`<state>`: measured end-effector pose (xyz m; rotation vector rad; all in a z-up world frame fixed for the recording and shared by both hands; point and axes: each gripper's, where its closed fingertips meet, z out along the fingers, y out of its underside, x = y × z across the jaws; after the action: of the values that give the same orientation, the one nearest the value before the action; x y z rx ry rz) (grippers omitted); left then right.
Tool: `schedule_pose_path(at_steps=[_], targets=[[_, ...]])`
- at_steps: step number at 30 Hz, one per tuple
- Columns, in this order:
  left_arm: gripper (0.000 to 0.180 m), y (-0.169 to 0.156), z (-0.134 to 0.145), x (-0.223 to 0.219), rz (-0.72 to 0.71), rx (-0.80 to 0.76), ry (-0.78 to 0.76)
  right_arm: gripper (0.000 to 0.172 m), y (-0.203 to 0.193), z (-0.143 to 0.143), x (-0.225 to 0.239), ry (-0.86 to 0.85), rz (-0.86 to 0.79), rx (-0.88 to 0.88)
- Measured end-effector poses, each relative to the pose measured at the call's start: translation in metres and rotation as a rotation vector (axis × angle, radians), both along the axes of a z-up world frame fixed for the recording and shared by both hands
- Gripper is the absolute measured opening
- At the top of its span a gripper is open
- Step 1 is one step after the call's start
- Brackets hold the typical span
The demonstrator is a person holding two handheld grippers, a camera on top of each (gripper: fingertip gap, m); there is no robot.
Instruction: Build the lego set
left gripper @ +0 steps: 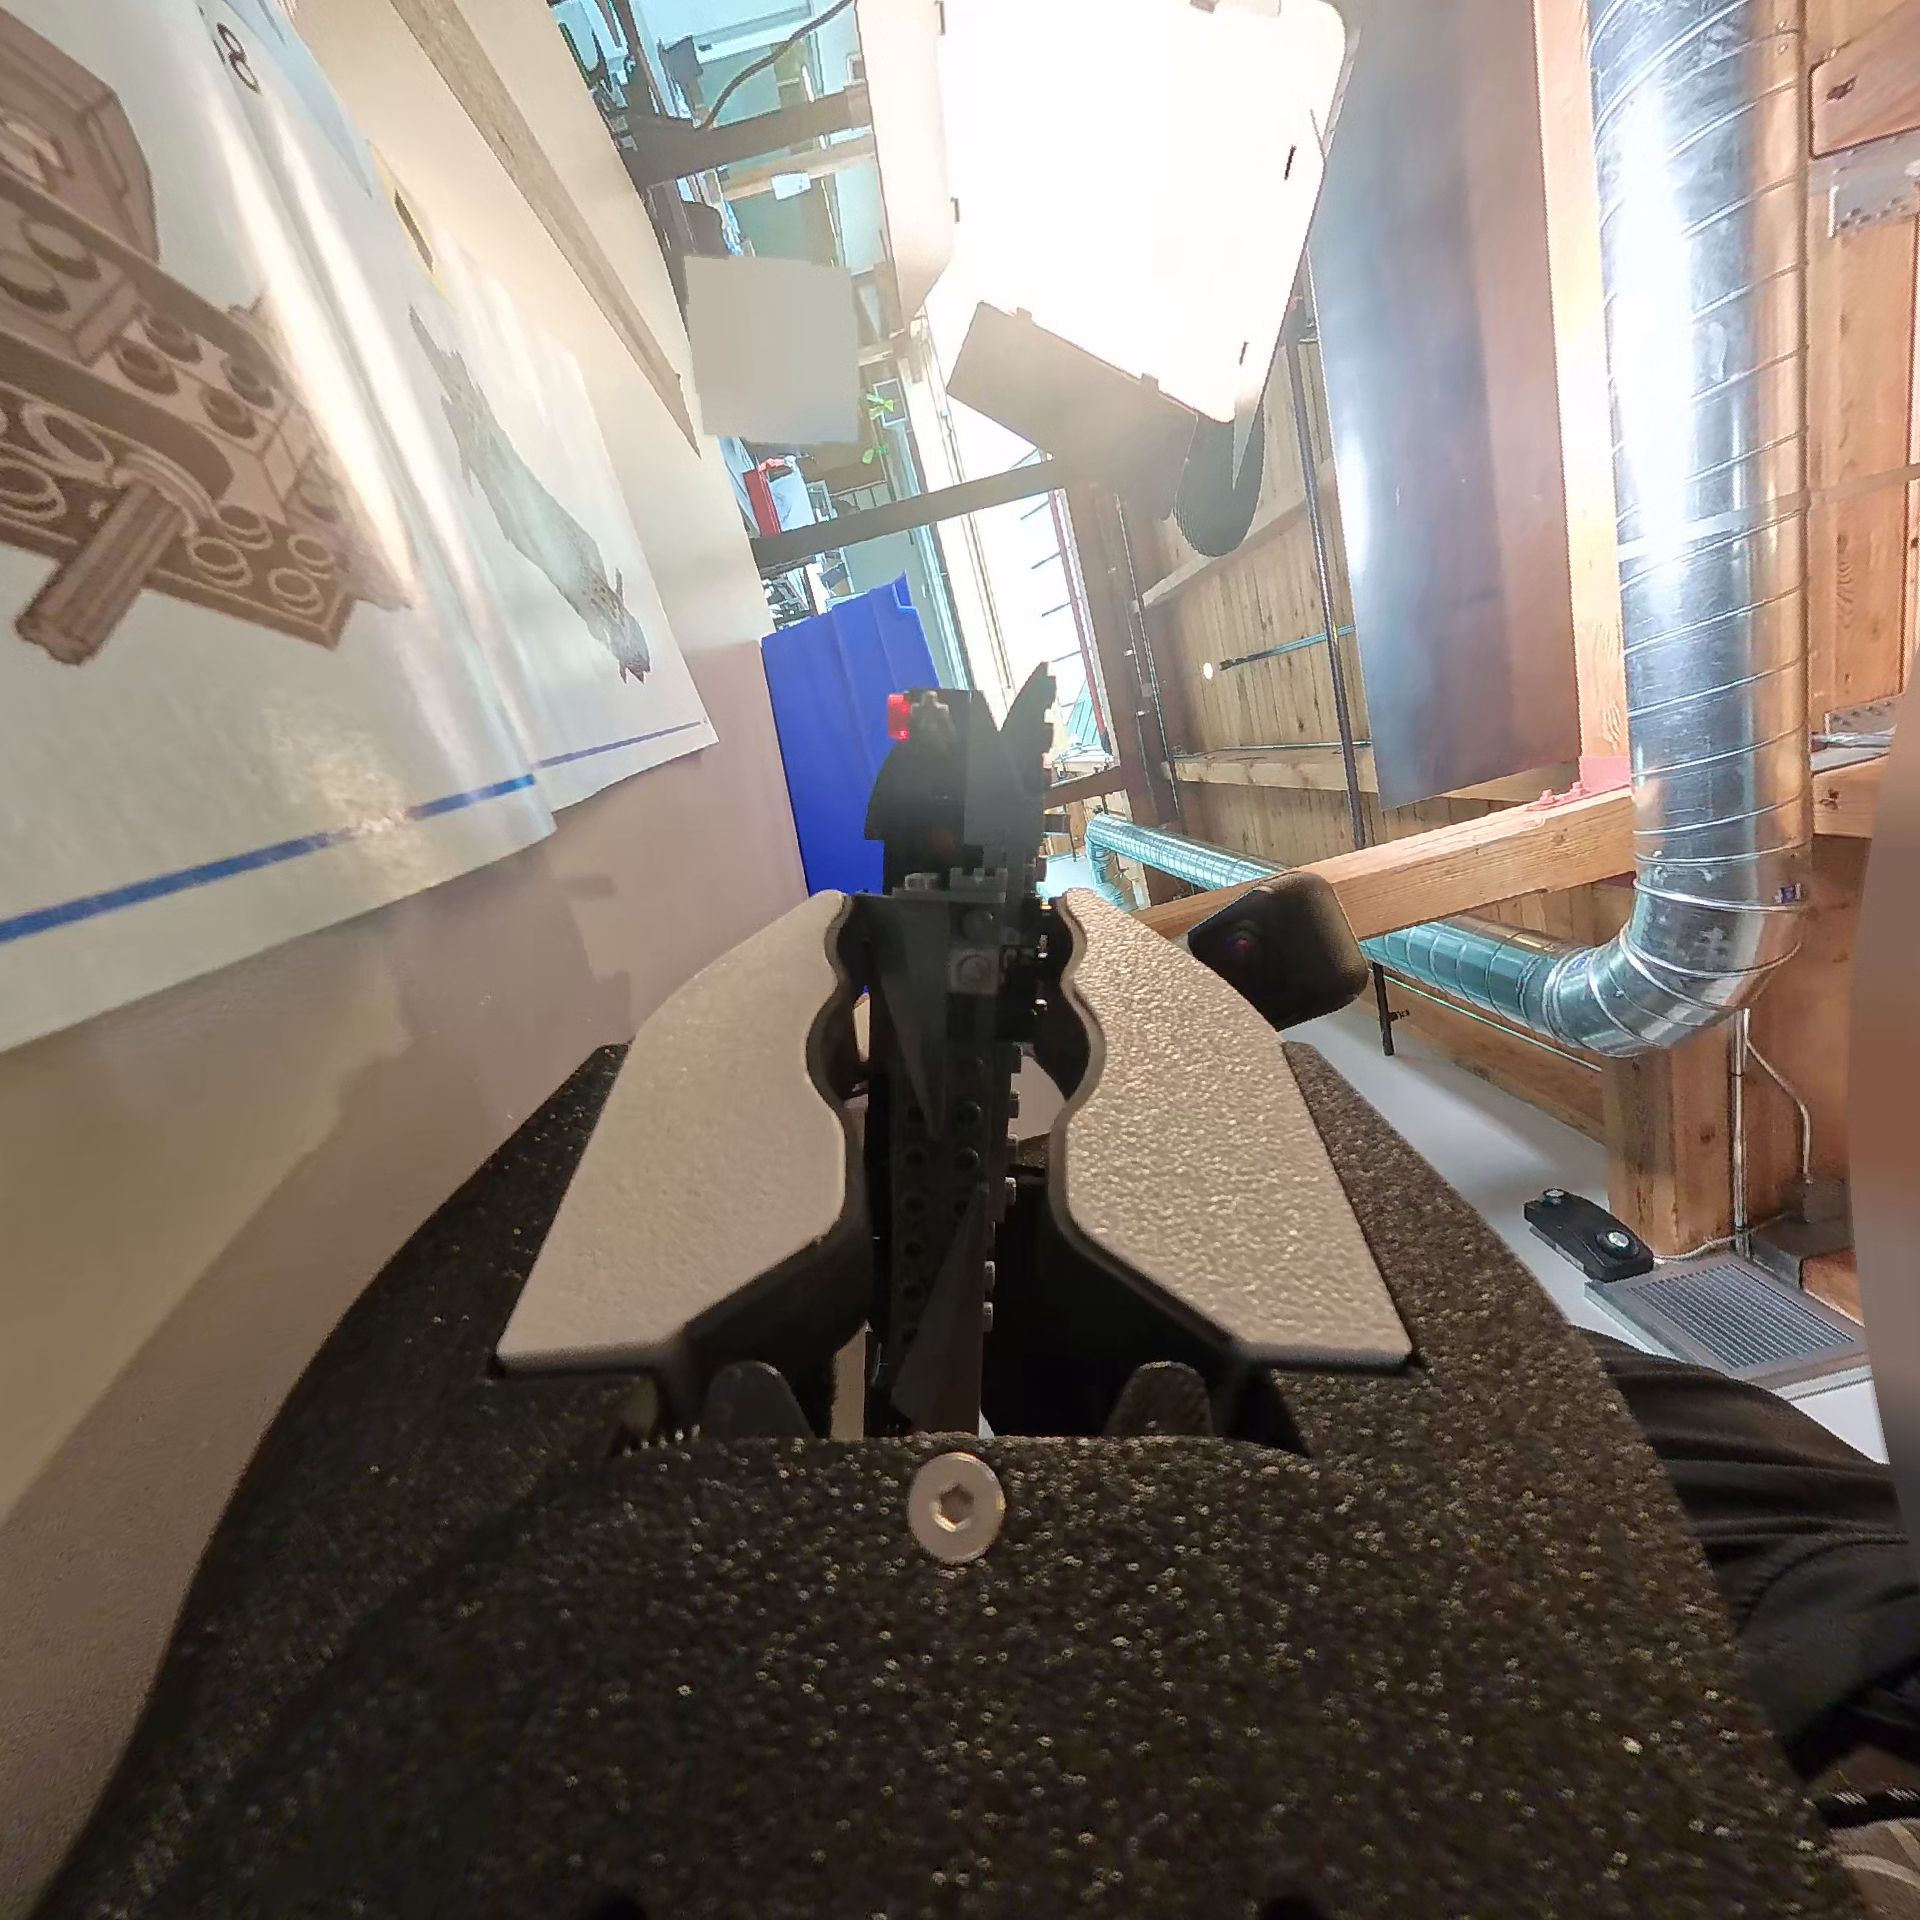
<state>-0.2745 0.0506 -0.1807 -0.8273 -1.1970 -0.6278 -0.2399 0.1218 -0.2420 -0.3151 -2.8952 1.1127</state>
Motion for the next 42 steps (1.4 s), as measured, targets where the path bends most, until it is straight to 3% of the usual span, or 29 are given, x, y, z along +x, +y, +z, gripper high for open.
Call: schedule_pose_path(at_steps=[4,11,14,25,42], targets=[[0.034,0.000,0.000,0.000,-0.001,0.000,0.003,0.003,0.001,0.025,-0.006,0.043,-0.028,-0.051],[0.034,0.001,0.002,0.001,-0.001,-0.001,0.020,0.003,-0.015,0.096,-0.015,0.123,-0.032,-0.227],[0.034,0.001,0.003,0.002,-0.004,-0.005,0.025,0.003,-0.028,0.110,-0.020,0.158,-0.016,-0.241],[0.034,0.002,0.002,0.002,-0.005,-0.011,0.025,0.003,-0.050,0.082,-0.036,0.193,-0.005,-0.087],[0.034,0.003,0.002,0.002,-0.008,-0.016,0.024,0.003,-0.054,0.080,-0.037,0.211,0.041,-0.066]])
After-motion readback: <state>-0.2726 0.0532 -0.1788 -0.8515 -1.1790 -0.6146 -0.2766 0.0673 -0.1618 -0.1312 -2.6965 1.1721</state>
